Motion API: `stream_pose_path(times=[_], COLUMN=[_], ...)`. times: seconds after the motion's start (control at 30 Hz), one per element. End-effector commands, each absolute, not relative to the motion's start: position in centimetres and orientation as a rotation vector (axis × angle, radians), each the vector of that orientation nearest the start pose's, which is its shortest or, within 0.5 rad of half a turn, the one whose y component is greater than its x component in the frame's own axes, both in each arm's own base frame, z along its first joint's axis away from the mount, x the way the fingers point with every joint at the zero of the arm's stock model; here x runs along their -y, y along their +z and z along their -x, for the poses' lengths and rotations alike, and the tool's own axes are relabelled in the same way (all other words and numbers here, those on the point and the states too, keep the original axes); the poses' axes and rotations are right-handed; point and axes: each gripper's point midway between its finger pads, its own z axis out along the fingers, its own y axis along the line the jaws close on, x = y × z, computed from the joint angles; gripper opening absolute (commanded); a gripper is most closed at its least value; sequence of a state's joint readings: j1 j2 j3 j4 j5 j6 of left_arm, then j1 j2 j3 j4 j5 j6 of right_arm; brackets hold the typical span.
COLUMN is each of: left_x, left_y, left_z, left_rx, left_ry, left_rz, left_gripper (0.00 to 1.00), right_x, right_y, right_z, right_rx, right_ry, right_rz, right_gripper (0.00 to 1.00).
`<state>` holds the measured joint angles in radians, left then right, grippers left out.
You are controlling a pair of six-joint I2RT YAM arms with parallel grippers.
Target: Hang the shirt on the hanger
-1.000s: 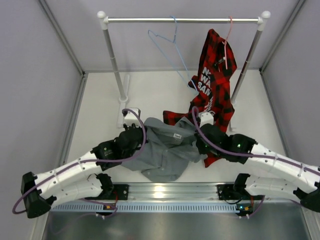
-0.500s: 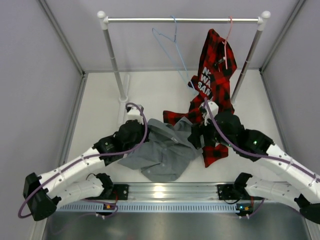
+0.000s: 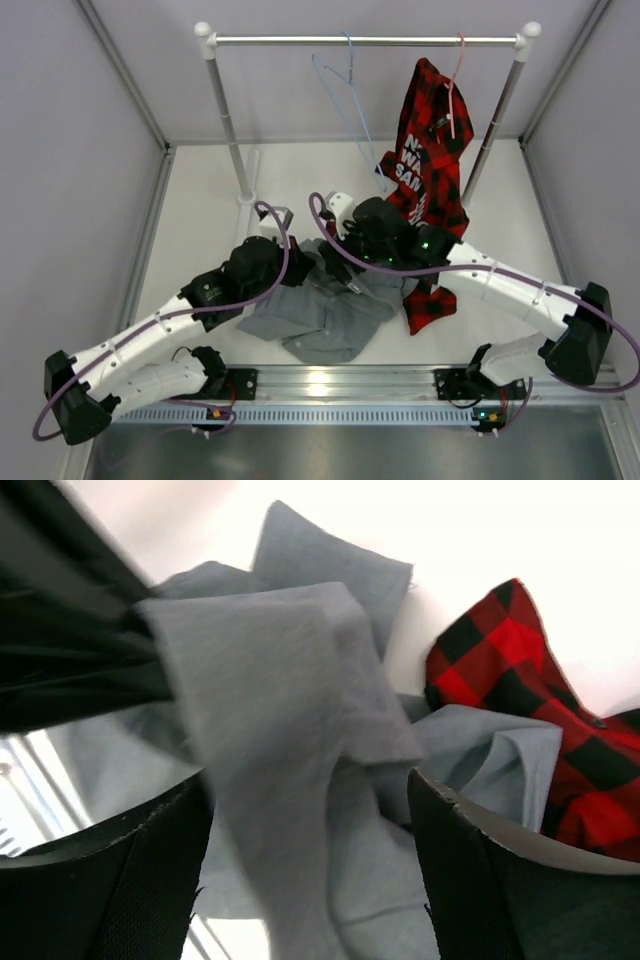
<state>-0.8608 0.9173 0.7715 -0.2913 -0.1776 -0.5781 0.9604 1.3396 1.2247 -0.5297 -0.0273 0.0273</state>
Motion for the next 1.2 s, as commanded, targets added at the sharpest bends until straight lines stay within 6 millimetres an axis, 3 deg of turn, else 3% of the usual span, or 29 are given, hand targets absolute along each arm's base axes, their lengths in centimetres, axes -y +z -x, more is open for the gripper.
stream_pose_path(times=[0.0,0.03,0.1,0.13,0.2,0.27,0.3,0.33,0.37,0.43,0.5,0.53,0.6,0.63,0.67,0.7,0.73,0.77,0.87,0.93,0.97,1.0,1.03,1.1,1.13,1.17], left_x=[25.3,25.3,25.0,24.9,24.5,23.3,21.6,18.2,16.1,11.5,10.7,10.7,12.3,11.8,13.9,13.4,14.5,16.4,18.6,20.3,20.9,21.7,22.1,22.6,22.6,22.4], left_y=[25.3,25.5,26.0,26.2,26.7,26.9,26.6,26.5,26.3,25.5,24.6,23.1,20.9,19.6,17.1,15.9,16.3,13.8,14.4,13.2,13.3,11.9,11.3,9.6,9.3,8.8], left_z=[-21.1,-21.0,-20.9,-20.9,-21.0,-21.7,-21.9,-23.5,-23.9,-24.5,-24.8,-25.6,-26.5,-27.9,-28.3,-29.4,-30.9,-30.6,-32.2,-32.1,-32.4,-32.1,-32.1,-32.0,-32.1,-32.1], left_rx=[-1.963,-1.959,-1.940,-1.932,-1.908,-1.902,-1.943,-1.923,-1.910,-1.856,-1.856,-1.870,-1.941,-1.951,-2.059,-2.084,-2.043,-2.119,-2.025,-2.073,-2.061,-2.110,-2.130,-2.178,-2.187,-2.197], left_ry=[-0.891,-0.899,-0.902,-0.901,-0.882,-0.806,-0.716,-0.548,-0.454,-0.266,-0.245,-0.232,-0.292,-0.292,-0.373,-0.397,-0.496,-0.611,-0.829,-0.948,-0.985,-1.027,-1.049,-1.076,-1.082,-1.074], left_rz=[-0.182,-0.183,-0.182,-0.182,-0.192,-0.150,-0.099,0.086,0.175,0.371,0.426,0.447,0.420,0.446,0.385,0.420,0.404,0.335,0.285,0.262,0.251,0.241,0.258,0.270,0.291,0.307], left_gripper=[0.00,0.00,0.00,0.00,0.04,0.56,0.75,0.98,0.98,0.98,0.98,0.98,0.98,0.98,0.98,0.98,0.98,0.98,0.97,0.91,0.86,0.77,0.75,0.58,0.19,0.00], right_x=[-33.4,-33.5,-33.9,-34.2,-33.8,-32.0,-30.0,-28.9,-27.9,-25.3,-23.2,-22.7,-21.9,-22.2,-22.2,-22.5,-22.6,-22.7,-23.3,-23.7,-23.7,-23.8,-23.9,-24.1,-24.1,-24.1], right_y=[24.1,23.7,23.4,23.4,24.2,24.7,25.0,24.9,25.2,25.2,25.7,25.5,25.9,25.9,26.0,26.1,26.1,26.1,25.7,25.5,25.4,25.3,25.3,25.1,25.2,25.0], right_z=[-24.6,-24.8,-25.2,-25.0,-24.5,-24.5,-23.5,-23.1,-22.4,-20.7,-19.8,-19.4,-18.5,-17.8,-17.6,-17.1,-16.9,-16.6,-16.1,-15.8,-15.8,-15.8,-15.7,-15.7,-15.7,-15.8], right_rx=[-1.875,-1.875,-1.864,-1.855,-1.810,-1.806,-1.814,-1.814,-1.806,-1.810,-1.790,-1.788,-1.750,-1.741,-1.734,-1.729,-1.730,-1.728,-1.738,-1.744,-1.746,-1.751,-1.751,-1.754,-1.754,-1.758], right_ry=[0.499,0.495,0.508,0.533,0.570,0.527,0.539,0.530,0.540,0.548,0.550,0.554,0.590,0.626,0.642,0.675,0.688,0.702,0.734,0.757,0.760,0.759,0.765,0.767,0.769,0.765], right_rz=[0.989,0.988,0.976,0.978,0.942,0.878,0.804,0.783,0.766,0.736,0.679,0.677,0.670,0.701,0.707,0.717,0.727,0.737,0.767,0.791,0.793,0.797,0.801,0.809,0.807,0.809], right_gripper=[0.71,0.70,0.53,0.05,0.00,0.00,0.00,0.00,0.00,0.00,0.00,0.00,0.00,0.00,0.00,0.00,0.00,0.00,0.00,0.00,0.00,0.00,0.00,0.00,0.00,0.00])
